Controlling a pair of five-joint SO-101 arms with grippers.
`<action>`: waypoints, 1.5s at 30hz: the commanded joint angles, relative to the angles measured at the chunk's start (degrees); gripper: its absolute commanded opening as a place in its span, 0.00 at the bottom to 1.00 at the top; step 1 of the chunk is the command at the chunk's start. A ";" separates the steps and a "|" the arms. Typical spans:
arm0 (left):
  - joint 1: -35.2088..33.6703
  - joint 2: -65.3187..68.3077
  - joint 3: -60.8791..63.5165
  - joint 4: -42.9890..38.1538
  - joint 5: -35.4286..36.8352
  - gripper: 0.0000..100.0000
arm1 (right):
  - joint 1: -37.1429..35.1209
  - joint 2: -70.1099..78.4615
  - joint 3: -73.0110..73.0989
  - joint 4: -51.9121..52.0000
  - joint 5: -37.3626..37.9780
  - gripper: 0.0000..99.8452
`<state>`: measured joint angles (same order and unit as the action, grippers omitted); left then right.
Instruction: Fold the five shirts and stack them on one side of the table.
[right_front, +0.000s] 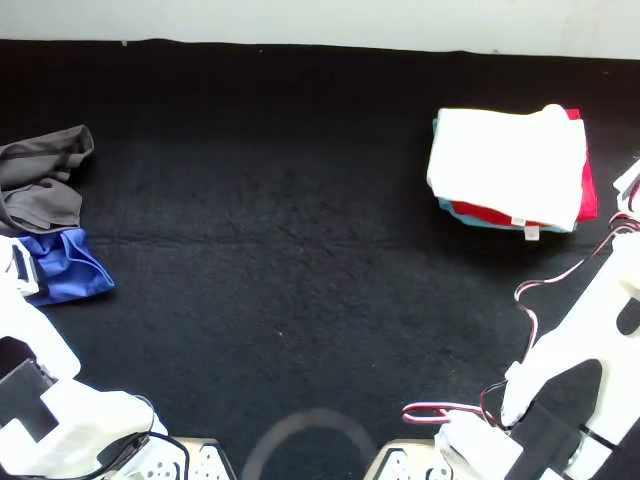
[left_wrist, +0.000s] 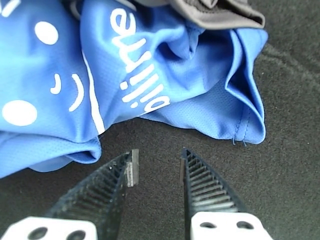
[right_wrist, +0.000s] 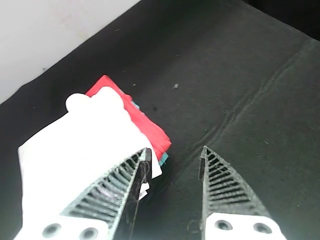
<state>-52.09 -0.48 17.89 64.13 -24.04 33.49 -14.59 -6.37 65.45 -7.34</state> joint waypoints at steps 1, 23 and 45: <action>0.92 -0.13 -2.24 -0.35 -0.35 0.15 | 5.85 -0.31 -0.92 0.48 -0.70 0.16; 5.58 -0.04 -1.89 -0.35 -0.35 0.15 | 13.41 -0.57 1.63 0.48 -0.70 0.16; 1.89 -0.04 -11.38 9.85 7.30 0.15 | -16.84 -1.01 -3.21 13.05 -0.26 0.16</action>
<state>-48.40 -0.13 10.24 73.19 -17.36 23.21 -14.59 -6.20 76.62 -7.69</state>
